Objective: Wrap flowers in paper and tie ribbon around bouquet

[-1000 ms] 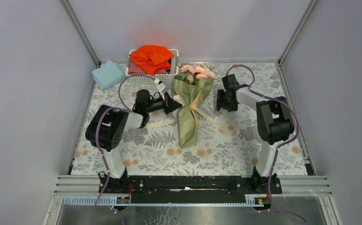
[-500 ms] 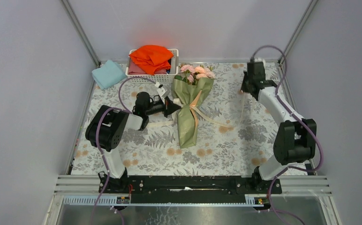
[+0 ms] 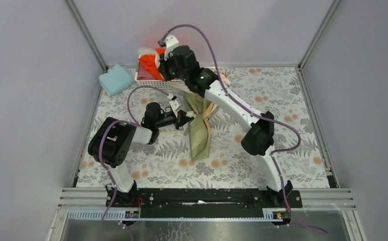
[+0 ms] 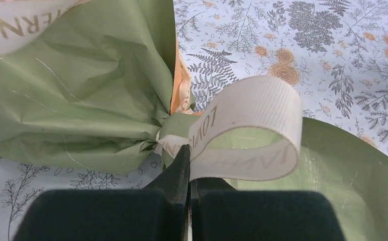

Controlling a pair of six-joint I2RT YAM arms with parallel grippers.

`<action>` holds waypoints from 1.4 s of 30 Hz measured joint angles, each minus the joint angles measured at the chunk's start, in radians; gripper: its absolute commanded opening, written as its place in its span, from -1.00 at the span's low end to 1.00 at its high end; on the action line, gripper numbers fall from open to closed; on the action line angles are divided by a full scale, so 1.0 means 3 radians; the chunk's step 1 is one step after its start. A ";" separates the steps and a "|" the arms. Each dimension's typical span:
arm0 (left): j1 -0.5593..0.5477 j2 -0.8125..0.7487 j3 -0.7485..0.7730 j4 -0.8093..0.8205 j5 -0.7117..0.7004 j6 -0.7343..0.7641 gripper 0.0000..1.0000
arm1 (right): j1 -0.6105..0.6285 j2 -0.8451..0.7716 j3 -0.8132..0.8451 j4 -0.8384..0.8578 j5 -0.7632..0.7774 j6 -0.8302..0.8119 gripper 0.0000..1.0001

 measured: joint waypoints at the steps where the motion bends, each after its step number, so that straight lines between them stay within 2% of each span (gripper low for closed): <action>1: -0.0001 -0.0014 -0.0011 -0.0001 0.0000 0.0025 -1.00 | 0.0031 0.0051 -0.0010 -0.0037 -0.0060 0.0014 -1.00; 6: -0.0010 -0.0031 -0.0045 -0.0004 0.0000 0.0088 -1.00 | 0.0060 0.0113 -0.0217 -0.0168 -0.0226 0.0104 -1.00; 12: -0.0018 -0.0034 -0.0056 -0.0004 -0.0004 0.0116 -1.00 | 0.0020 0.0104 -0.0366 -0.0215 -0.0211 0.0136 -1.00; 14: -0.0019 -0.0039 -0.0061 -0.0003 -0.0014 0.0125 -1.00 | -0.0009 0.0001 -0.0585 -0.0178 -0.0159 0.0136 -1.00; 18: -0.0018 -0.0050 -0.0095 -0.0004 -0.0024 0.0139 -1.00 | -0.0188 -0.0853 -0.1854 -0.0057 0.0179 0.0027 -1.00; 20: -0.0018 -0.0050 -0.0099 -0.0003 -0.0024 0.0141 -1.00 | -0.0287 -0.1348 -0.2234 -0.0074 0.0338 -0.0088 -1.00; 23: -0.0018 -0.0050 -0.0108 0.0000 -0.0024 0.0155 -1.00 | -0.0350 -0.2103 -0.2429 -0.0083 0.0345 -0.0202 -1.00; 26: -0.0018 -0.0069 -0.0135 -0.0001 -0.0028 0.0175 -1.00 | -0.0299 -0.2735 -0.2443 -0.0045 -0.0170 -0.0202 -1.00; 29: -0.0018 -0.0103 -0.0154 -0.0001 -0.0039 0.0198 -1.00 | -0.0262 -0.2973 -0.2382 0.0011 -0.0931 -0.0118 -1.00; 32: -0.0018 -0.0141 -0.0175 -0.0003 -0.0052 0.0237 -1.00 | -0.0243 -0.2925 -0.2374 0.0177 -0.1495 -0.0004 -1.00; 35: -0.0018 -0.0188 -0.0224 -0.0003 -0.0055 0.0281 -1.00 | -0.0242 -0.2696 -0.2430 0.0361 -0.1768 0.0084 -1.00; 42: -0.0018 -0.0217 -0.0252 -0.0009 -0.0095 0.0352 -1.00 | -0.0242 -0.1658 -0.2356 0.0946 -0.1672 0.0240 -1.00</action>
